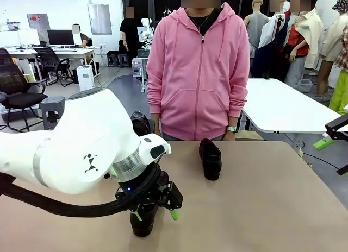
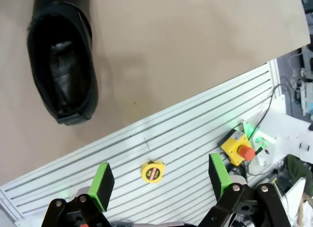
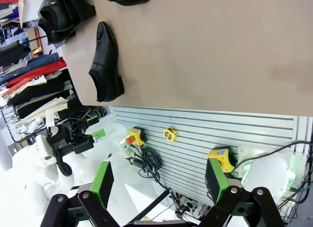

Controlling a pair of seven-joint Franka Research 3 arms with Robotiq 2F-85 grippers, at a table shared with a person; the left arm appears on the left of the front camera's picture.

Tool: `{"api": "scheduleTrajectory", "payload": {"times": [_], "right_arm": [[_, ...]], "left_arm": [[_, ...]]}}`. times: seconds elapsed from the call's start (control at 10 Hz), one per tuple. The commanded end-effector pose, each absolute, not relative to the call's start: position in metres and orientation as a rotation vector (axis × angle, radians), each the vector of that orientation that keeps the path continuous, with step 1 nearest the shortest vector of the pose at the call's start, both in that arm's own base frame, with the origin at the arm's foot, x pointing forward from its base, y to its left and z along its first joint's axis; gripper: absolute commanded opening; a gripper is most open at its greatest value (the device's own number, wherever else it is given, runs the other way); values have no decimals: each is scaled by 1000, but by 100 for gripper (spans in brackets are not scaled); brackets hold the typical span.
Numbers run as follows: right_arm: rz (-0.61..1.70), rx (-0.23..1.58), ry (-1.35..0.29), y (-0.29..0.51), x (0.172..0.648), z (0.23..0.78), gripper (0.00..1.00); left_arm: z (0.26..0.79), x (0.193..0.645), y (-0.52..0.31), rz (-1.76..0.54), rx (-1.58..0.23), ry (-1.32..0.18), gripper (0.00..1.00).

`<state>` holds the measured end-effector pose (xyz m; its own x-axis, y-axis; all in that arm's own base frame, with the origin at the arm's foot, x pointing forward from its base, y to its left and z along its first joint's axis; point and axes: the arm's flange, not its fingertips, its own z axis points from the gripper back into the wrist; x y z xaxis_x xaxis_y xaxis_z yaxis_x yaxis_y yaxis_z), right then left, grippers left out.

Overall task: Organize the shoes by placing them on the stand.
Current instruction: Place the Shoe from the middle of the table onto the Shoes Stand.

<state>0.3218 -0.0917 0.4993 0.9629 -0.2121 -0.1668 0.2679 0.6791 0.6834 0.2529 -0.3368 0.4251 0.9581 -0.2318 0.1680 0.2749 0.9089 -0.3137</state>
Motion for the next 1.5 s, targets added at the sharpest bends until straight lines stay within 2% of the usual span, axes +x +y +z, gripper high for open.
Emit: {"api": "scheduleTrajectory", "payload": {"times": [0.0,0.3,0.6,1.0,1.2,1.3,1.4], "right_arm": [[-278,771,86,-92,321,502,100],[-278,771,86,-92,321,502,100],[-278,771,86,-92,321,502,100],[-278,771,86,-92,321,502,100],[-278,771,86,-92,321,502,100],[-278,771,86,-92,321,502,100],[-278,771,86,-92,321,502,100]], "left_arm": [[448,274,-329,-272,-319,-271,100],[441,317,-349,-312,-199,-293,100],[428,343,-357,-313,-174,-266,100],[370,372,-364,-276,-159,-108,100],[360,377,-368,-283,-149,-90,100],[357,379,-369,-268,-125,-79,40],[355,380,-371,-269,-114,-80,0]]}}
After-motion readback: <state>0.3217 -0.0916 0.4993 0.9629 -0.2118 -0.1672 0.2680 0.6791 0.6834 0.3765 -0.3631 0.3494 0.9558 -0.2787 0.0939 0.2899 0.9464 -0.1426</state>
